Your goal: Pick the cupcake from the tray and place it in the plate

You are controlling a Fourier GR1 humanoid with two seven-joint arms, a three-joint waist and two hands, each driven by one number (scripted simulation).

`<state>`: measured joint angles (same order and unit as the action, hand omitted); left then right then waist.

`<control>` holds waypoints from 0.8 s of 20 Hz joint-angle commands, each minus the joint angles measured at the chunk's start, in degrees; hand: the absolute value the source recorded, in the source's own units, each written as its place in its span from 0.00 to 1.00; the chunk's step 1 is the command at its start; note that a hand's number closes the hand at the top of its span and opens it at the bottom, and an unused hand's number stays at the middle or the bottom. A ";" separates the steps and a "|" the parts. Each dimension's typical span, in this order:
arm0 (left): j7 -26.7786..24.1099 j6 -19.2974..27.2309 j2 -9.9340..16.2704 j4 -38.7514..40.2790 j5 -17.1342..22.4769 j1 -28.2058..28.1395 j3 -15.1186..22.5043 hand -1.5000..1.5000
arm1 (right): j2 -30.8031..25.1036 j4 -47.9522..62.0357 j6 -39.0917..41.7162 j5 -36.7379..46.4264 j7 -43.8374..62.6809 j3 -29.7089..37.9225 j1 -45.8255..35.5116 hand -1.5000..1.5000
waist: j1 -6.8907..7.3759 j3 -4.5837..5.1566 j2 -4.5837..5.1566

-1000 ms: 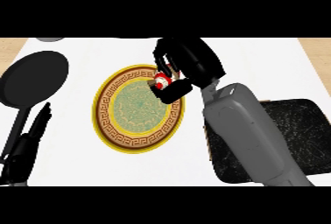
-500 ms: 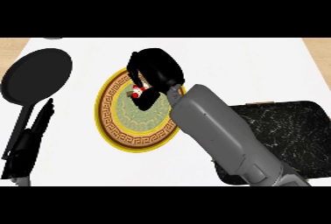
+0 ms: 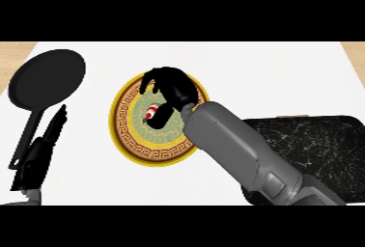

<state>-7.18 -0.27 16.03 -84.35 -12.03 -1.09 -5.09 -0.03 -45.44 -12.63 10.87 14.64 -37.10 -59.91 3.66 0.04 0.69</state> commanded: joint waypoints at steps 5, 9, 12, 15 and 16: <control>1.39 -0.18 -0.10 -0.67 -0.39 0.38 -0.33 0.50 | 0.03 -0.04 -10.18 -11.31 -4.31 -2.81 -0.67 0.00 | -0.66 -0.05 -0.22; 1.24 -1.71 1.30 0.31 1.14 0.57 -2.00 0.50 | 0.03 2.68 -16.81 -15.19 -10.85 3.56 0.48 0.00 | -0.81 -0.08 -0.05; -0.97 -1.02 0.70 -1.42 0.89 -3.26 -2.03 0.50 | -0.28 6.75 -17.24 -16.03 -12.33 10.63 -1.37 0.00 | -1.59 -0.07 -0.23; -2.13 -0.90 1.40 3.78 0.53 0.24 -3.28 0.50 | -2.32 5.82 -13.96 -19.42 -15.37 15.28 -0.23 0.00 | -2.79 -0.04 -0.26; 1.69 0.02 -0.39 -2.68 -0.19 -1.76 -1.17 0.50 | -3.05 5.64 -12.37 -21.50 -18.70 17.50 1.46 0.00 | -2.32 -0.12 -0.34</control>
<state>-7.09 -0.55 16.16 -84.09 -11.96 -1.55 -6.66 -1.26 -40.63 -27.25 -6.48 1.47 -26.09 -60.04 1.66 -0.02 0.44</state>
